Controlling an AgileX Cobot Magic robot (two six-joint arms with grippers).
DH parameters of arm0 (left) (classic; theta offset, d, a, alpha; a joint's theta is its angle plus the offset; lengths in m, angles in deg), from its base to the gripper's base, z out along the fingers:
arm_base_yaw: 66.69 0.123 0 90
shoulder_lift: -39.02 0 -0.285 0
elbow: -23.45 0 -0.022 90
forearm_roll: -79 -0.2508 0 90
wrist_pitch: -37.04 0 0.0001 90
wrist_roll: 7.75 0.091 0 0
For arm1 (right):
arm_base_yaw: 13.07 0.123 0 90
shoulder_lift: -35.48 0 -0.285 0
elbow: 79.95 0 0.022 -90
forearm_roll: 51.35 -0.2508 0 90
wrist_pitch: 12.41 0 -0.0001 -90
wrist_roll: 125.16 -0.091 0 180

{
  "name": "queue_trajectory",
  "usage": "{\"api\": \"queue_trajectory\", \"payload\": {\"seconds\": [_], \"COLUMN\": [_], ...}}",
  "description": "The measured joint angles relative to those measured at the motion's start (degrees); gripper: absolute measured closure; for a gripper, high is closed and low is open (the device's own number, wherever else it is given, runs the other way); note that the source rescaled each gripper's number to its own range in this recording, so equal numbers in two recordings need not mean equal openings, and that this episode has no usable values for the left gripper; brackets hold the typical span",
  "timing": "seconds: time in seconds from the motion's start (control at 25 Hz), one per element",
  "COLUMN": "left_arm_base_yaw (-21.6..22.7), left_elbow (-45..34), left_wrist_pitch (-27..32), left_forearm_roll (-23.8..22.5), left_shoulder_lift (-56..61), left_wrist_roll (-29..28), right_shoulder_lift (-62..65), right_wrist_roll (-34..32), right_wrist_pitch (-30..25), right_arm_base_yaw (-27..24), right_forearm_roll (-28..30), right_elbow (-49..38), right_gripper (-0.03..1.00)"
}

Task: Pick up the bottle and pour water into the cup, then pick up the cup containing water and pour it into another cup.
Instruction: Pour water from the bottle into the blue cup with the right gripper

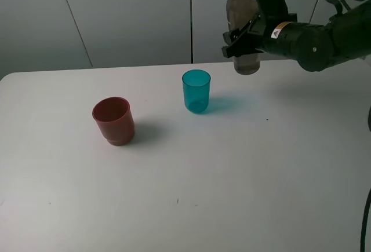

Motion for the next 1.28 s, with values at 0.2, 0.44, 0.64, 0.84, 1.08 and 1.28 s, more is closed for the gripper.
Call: {"api": "queue_trajectory", "payload": {"seconds": [0.2,0.44,0.64,0.84,1.08,1.28], "left_arm_base_yaw": [0.00,0.00,0.00,0.00,0.00,0.00], "left_elbow": [0.00,0.00,0.00,0.00,0.00,0.00], "left_wrist_pitch": [0.00,0.00,0.00,0.00,0.00,0.00], "left_forearm_roll": [0.00,0.00,0.00,0.00,0.00,0.00], "left_shoulder_lift": [0.00,0.00,0.00,0.00,0.00,0.00], "left_wrist_roll": [0.00,0.00,0.00,0.00,0.21,0.21], "right_shoulder_lift": [-5.48,-9.27,-10.47,-12.79,-14.37,-14.37], "right_wrist_roll": [7.11,16.90,24.51,31.16,37.21,44.58], "right_wrist_pitch": [0.00,1.91,6.16,8.27,8.27,8.40], "right_arm_base_yaw": [0.00,0.00,0.00,0.00,0.00,0.00], "right_forearm_roll": [0.70,0.70,0.70,0.70,0.70,0.70], "right_elbow": [4.83,6.13,6.36,7.13,7.25,7.25], "right_gripper": [0.93,0.93,0.93,0.93,0.93,0.93]}}
